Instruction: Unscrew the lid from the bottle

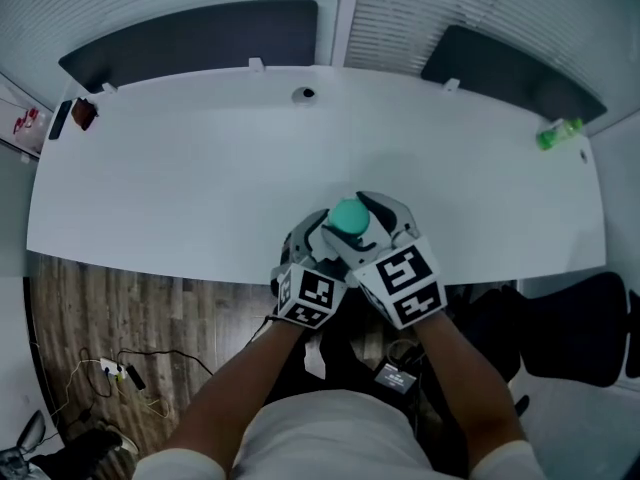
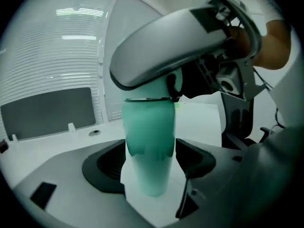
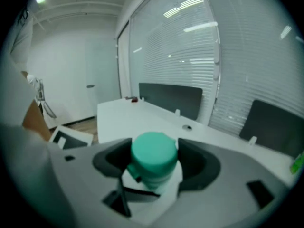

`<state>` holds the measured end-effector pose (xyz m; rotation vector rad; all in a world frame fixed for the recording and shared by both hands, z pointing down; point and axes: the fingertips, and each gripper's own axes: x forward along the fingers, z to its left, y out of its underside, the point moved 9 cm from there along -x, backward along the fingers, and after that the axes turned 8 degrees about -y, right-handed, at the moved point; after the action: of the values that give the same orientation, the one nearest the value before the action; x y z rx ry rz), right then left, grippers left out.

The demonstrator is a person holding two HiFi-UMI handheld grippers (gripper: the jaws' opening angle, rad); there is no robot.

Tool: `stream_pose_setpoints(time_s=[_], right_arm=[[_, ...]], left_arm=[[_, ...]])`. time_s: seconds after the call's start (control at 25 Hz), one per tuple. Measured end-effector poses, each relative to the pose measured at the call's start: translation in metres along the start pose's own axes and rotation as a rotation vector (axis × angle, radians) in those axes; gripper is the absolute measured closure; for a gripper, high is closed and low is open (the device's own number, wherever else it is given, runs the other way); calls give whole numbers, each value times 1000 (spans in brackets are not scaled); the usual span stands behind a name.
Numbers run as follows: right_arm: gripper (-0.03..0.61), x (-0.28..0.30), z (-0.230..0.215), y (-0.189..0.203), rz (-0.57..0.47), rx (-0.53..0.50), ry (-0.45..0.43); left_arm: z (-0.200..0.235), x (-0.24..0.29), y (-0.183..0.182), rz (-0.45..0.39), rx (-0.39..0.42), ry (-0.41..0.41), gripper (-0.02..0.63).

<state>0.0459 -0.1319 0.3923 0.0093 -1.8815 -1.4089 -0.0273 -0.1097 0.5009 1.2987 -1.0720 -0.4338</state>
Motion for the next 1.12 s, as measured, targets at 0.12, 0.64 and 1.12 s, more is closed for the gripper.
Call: stream_pose_setpoints(time_s=[0.12, 0.64, 1.12], right_arm=[[270, 1, 3, 2, -19, 7, 32], [270, -4, -16, 4, -8, -166, -241], [270, 0, -18, 2, -11, -182, -269]], left_arm=[[0, 9, -4, 9, 8, -23, 281], [20, 23, -14, 13, 199, 455, 287], [29, 19, -17, 4, 231, 486, 282]])
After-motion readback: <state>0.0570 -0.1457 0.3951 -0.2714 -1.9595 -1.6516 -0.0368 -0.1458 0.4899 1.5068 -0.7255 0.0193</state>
